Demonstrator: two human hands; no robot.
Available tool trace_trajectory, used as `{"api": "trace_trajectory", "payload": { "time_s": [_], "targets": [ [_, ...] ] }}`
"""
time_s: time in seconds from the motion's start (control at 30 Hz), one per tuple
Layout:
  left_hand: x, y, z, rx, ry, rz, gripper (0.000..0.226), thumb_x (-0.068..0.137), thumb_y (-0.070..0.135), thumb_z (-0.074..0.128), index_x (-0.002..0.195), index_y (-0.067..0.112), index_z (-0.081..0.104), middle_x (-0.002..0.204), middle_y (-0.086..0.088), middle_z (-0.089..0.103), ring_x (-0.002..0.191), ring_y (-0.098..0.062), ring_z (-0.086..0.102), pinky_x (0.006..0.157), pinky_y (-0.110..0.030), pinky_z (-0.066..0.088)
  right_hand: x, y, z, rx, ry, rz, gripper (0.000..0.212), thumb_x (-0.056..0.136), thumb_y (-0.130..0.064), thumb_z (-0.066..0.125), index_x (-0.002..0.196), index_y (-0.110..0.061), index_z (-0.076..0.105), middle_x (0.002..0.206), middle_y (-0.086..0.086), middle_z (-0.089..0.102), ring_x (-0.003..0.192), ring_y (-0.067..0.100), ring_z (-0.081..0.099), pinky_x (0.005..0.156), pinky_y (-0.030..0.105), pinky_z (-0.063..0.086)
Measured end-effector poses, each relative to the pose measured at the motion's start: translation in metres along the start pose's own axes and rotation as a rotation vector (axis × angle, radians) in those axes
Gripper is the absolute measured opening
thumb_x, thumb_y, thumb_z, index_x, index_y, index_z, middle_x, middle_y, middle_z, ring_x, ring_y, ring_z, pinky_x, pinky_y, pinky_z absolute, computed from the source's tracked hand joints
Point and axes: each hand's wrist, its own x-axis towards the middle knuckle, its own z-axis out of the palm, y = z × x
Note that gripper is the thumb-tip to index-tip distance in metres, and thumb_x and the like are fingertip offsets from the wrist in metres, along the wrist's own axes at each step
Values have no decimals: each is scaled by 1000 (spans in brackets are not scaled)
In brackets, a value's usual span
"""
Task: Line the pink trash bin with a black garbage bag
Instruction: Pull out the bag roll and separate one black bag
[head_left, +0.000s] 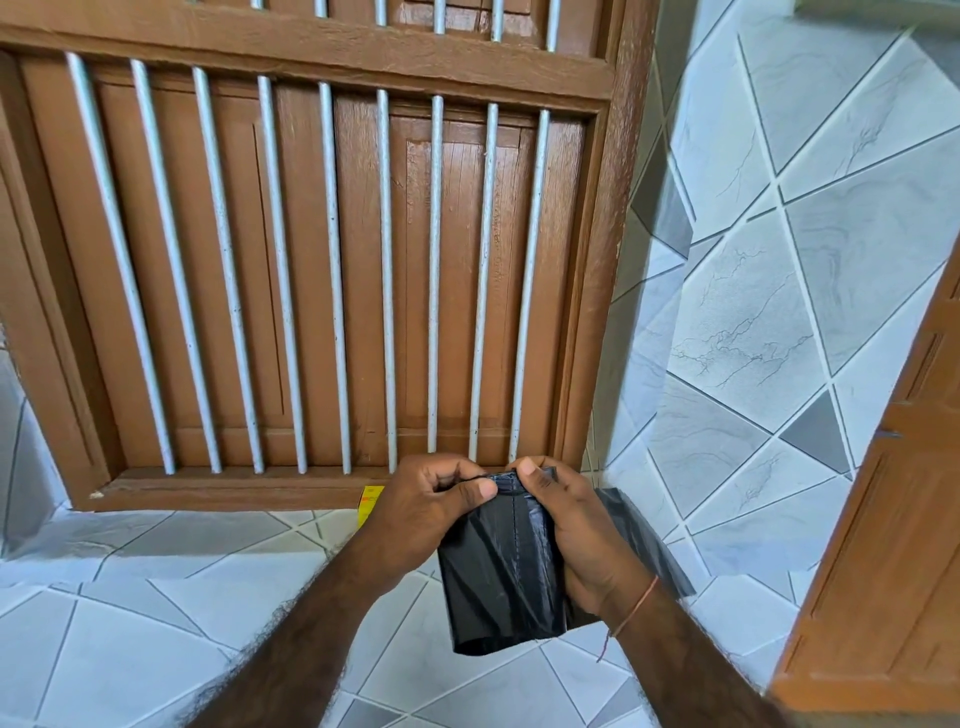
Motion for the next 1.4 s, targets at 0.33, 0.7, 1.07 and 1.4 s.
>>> {"api": "trace_trajectory", "payload": {
  "time_s": [0.33, 0.7, 1.07, 1.4],
  "targets": [
    [11, 10, -5, 149, -124, -66, 13, 91, 13, 65, 93, 2, 70, 82, -10, 73, 72, -10, 65, 65, -19, 50, 4, -2, 1, -142, -35, 12, 26, 80, -39, 70, 90, -15, 73, 95, 15, 73, 87, 24, 69, 80, 36, 54],
    [11, 6, 6, 262, 3, 43, 16, 90, 14, 65, 81, 4, 73, 77, -11, 72, 64, -6, 60, 59, -18, 46, 7, -1, 1, -91, 46, 15, 23, 75, -39, 76, 76, -16, 71, 87, 22, 70, 83, 31, 68, 83, 44, 55],
    [8, 1, 12, 151, 189, 45, 16, 89, 10, 65, 76, 3, 72, 73, -11, 71, 63, -7, 60, 60, -22, 48, 13, -6, 0, 32, 132, 58, 28, 89, -26, 66, 89, 1, 60, 74, 19, 68, 62, 29, 68, 59, 36, 58],
    [6, 3, -5, 184, 161, 3, 21, 94, 13, 58, 84, 1, 73, 74, -15, 68, 61, 0, 56, 56, -10, 43, 23, -26, -22, 172, 172, 26, 23, 91, -30, 62, 79, -12, 55, 63, 8, 57, 45, 18, 55, 45, 27, 51]
  ]
}}
